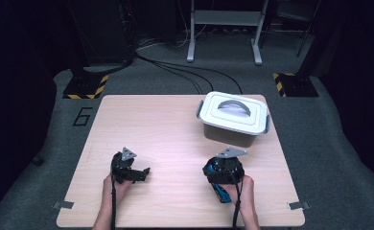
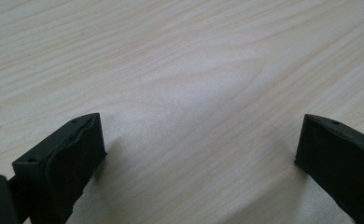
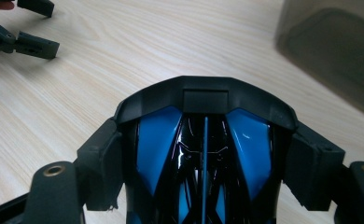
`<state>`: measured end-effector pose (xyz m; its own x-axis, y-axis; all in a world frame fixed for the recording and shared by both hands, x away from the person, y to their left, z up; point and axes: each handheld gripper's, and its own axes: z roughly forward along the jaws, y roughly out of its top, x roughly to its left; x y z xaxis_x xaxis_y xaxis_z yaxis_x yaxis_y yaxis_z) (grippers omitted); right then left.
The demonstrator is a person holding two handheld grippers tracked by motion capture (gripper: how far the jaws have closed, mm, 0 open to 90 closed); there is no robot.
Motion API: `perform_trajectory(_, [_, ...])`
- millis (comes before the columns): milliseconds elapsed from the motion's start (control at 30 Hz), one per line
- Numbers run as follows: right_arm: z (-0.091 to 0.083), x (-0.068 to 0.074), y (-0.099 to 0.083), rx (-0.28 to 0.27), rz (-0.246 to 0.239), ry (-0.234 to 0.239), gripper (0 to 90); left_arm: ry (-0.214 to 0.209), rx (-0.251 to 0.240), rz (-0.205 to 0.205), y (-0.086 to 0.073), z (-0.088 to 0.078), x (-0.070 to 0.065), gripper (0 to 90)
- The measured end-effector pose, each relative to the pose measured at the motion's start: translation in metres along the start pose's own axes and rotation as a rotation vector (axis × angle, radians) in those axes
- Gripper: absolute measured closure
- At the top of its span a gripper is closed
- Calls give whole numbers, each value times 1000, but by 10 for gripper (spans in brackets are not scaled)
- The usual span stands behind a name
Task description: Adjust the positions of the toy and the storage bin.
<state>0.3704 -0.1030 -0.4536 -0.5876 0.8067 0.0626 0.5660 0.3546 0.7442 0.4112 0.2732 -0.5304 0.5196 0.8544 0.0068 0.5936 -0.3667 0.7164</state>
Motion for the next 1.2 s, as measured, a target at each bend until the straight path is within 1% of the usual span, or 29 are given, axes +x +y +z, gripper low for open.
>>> perform_trajectory(33, [-5, -2, 0, -1, 4, -9, 247, 0, 2, 2, 0, 0, 0, 12])
perform_trajectory(133, [-16, -9, -1, 2, -8, -33, 247, 0, 0, 0, 0, 0, 0, 12])
perform_trajectory(233, [-25, -17, -4, 27, -9, -64, 247, -1, 3, -1, 0, 0, 0, 12])
perform_trajectory(333, [-31, -26, -7, 67, -14, -105, 247, -1, 3, 0, 0, 0, 0, 12])
perform_trajectory(367, [-33, -30, -10, 86, -23, -127, 247, -1, 3, 0, 0, 0, 0, 12])
perform_trajectory(400, [-34, -33, -11, 97, -31, -138, 247, -1, 1, -2, 0, 0, 0, 12])
perform_trajectory(467, [-37, -40, -16, 124, -25, -163, 247, 0, 3, 1, 0, 0, 0, 12])
perform_trajectory(533, [-38, -47, -20, 146, -20, -175, 247, 0, 2, 0, 0, 0, 0, 12])
perform_trajectory(567, [-38, -51, -23, 148, -14, -178, 247, 0, 0, 0, 0, 0, 0, 12])
perform_trajectory(667, [-39, -59, -28, 156, 12, -177, 248, 0, -1, -1, 0, 0, 0, 12])
perform_trajectory(700, [-39, -62, -29, 158, 7, -176, 248, 0, 2, 0, 0, 0, 0, 12])
perform_trajectory(767, [-37, -67, -31, 171, 15, -171, 248, 0, -1, -1, 0, 0, 0, 12])
perform_trajectory(800, [-35, -69, -33, 183, 21, -175, 248, 0, 1, 0, 0, 0, 0, 12])
perform_trajectory(867, [-30, -75, -36, 230, 25, -169, 247, 0, 2, 0, 0, 0, 0, 12])
perform_trajectory(900, [-27, -77, -38, 249, 27, -175, 247, 1, -1, -1, 0, 0, 0, 12])
perform_trajectory(967, [-21, -82, -42, 283, 37, -165, 247, 0, -1, -1, 0, 0, 0, 12])
perform_trajectory(1067, [-13, -85, -47, 322, 42, -139, 247, 0, 1, 0, 0, 0, 0, 12])
perform_trajectory(1133, [-10, -85, -50, 334, 50, -132, 247, 1, 2, -1, 0, 0, 0, 12])
perform_trajectory(1167, [-9, -86, -51, 342, 45, -124, 247, 0, 0, -1, 0, 0, 0, 12])
perform_trajectory(1200, [-9, -86, -51, 347, 54, -117, 247, 0, 2, 0, 0, 0, 0, 12])
